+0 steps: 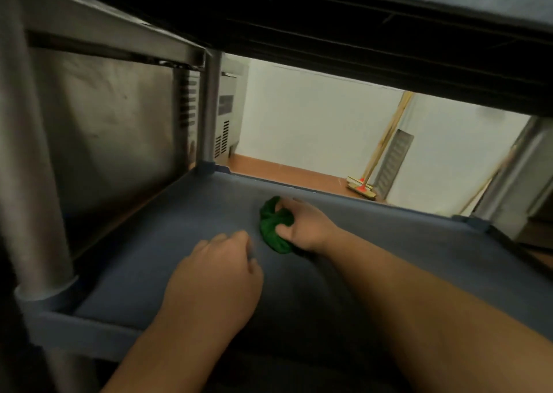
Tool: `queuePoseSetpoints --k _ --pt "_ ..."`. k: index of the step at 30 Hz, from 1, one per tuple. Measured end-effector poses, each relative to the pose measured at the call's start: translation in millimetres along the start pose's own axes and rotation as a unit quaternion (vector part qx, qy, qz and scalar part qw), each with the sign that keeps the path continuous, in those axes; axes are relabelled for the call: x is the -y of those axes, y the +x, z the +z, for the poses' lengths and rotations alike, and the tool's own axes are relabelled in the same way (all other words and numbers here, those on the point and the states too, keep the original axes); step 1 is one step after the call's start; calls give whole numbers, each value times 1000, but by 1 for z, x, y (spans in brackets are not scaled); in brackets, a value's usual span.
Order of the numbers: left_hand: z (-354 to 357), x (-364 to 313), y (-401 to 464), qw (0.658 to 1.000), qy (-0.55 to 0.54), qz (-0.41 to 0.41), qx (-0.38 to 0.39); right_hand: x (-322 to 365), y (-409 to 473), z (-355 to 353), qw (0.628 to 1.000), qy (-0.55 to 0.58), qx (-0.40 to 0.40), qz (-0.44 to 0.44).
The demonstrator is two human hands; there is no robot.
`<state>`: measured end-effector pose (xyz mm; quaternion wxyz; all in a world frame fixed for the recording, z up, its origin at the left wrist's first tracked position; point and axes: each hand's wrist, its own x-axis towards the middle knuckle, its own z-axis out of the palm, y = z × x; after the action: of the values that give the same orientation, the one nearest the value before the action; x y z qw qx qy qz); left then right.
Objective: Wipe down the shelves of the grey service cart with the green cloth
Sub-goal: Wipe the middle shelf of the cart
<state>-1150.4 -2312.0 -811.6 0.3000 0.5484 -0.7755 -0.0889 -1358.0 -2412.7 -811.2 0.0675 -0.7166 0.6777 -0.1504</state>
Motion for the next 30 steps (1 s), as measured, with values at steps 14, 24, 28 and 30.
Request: queuePoseSetpoints --k 14,24,28,30 --pt "88 -185 30 982 46 134 125 -291 -194 -129 963 -12 -60 263" --pt "120 -203 32 974 64 123 178 -351 -222 -137 925 -72 -165 335" --pt "106 -192 30 973 84 112 184 -348 -221 -134 924 -79 -162 338" --pt "101 -185 35 974 85 113 180 -347 -220 -136 927 -80 -155 333"
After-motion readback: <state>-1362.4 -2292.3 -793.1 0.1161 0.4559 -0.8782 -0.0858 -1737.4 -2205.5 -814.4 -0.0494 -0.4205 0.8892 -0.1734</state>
